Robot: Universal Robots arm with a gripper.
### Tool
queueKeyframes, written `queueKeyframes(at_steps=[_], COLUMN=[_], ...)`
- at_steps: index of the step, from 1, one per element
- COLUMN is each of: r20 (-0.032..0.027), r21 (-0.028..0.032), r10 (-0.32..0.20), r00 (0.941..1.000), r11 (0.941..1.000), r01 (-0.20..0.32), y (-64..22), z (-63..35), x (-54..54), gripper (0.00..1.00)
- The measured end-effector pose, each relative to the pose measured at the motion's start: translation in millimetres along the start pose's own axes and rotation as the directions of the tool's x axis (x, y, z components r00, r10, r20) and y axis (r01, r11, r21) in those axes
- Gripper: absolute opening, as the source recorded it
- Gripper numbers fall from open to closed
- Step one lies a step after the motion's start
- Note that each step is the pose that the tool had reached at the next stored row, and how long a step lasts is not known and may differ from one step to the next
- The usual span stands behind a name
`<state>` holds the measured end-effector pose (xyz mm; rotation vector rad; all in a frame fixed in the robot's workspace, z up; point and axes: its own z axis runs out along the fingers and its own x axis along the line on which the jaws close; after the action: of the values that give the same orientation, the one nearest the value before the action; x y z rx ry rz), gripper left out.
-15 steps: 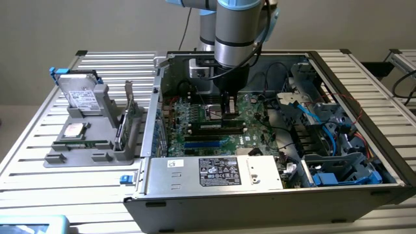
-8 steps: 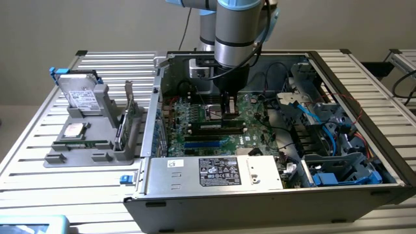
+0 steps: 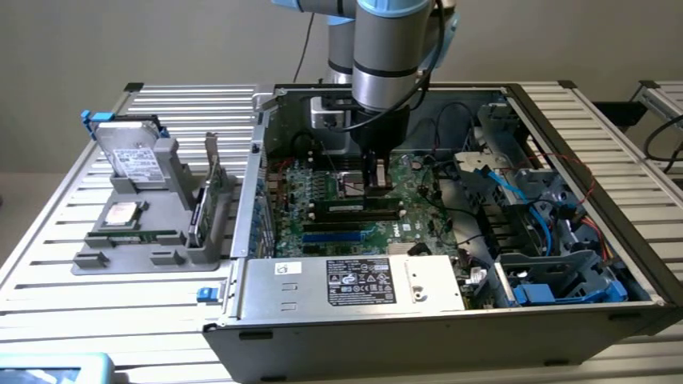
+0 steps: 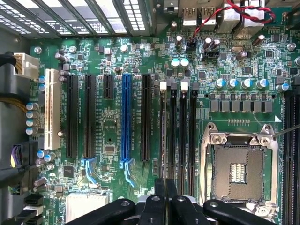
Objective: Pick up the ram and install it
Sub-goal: 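Insert the ram into the slot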
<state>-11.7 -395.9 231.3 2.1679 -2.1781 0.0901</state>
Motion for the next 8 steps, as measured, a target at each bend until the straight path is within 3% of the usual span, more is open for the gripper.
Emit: queueKeyframes(at_steps=[8], r20=[0.0], r21=[-0.0022], r10=[0.016], r00=[0.9999], r11=[0.9999], r01=[-0.016], y=[-0.5], z=[0.0], x=[0.0], gripper=[0.13])
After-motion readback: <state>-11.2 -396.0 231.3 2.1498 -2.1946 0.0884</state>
